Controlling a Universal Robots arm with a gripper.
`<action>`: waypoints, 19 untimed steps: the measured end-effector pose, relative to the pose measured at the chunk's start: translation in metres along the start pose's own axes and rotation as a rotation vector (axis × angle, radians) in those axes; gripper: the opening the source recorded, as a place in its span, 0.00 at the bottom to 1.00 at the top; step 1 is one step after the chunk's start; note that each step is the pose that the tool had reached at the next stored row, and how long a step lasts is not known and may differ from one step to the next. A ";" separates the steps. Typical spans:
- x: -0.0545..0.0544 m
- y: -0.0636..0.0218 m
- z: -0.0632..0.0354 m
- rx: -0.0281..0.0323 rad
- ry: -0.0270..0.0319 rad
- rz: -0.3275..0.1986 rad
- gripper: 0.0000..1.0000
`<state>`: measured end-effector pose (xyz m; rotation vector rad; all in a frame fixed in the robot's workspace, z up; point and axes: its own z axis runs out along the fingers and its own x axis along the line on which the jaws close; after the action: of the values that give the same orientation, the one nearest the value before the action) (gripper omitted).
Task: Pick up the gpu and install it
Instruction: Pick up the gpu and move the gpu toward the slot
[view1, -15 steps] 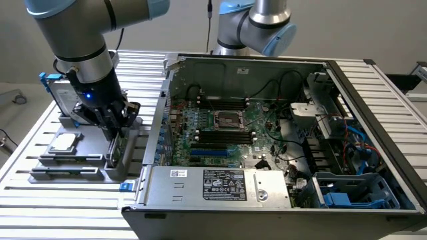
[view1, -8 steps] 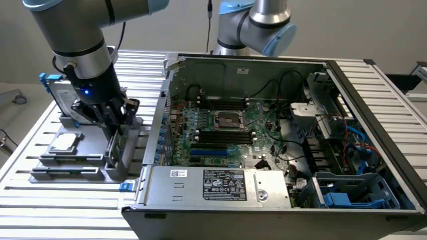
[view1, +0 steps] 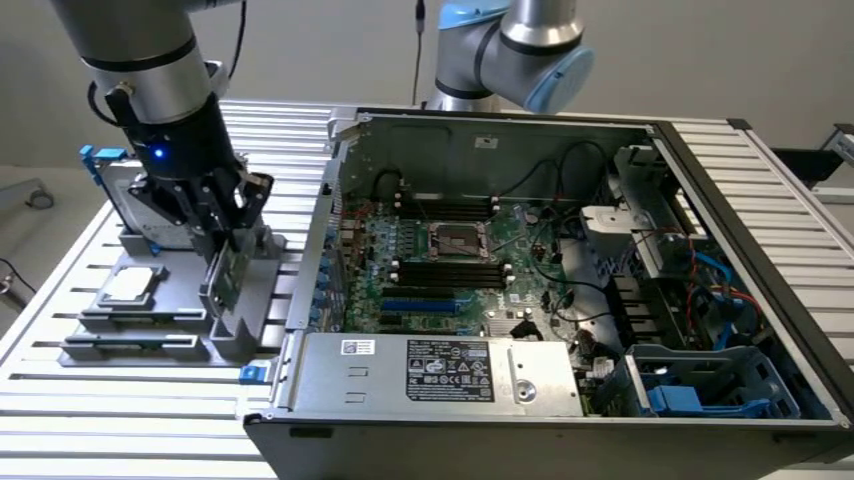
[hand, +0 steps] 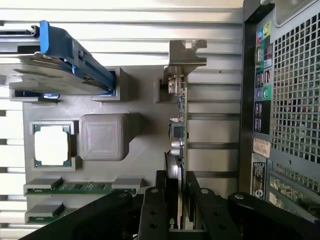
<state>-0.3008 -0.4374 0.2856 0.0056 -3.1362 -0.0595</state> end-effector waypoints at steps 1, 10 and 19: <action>0.000 0.0002 -0.0045 0.0001 0.0001 0.000 0.27; 0.000 0.0017 -0.0454 0.0000 0.0000 0.000 0.27; -0.024 0.0028 -0.0865 -0.0003 0.0033 0.000 0.27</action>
<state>-0.2764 -0.4378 0.3720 0.0056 -3.1328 -0.0599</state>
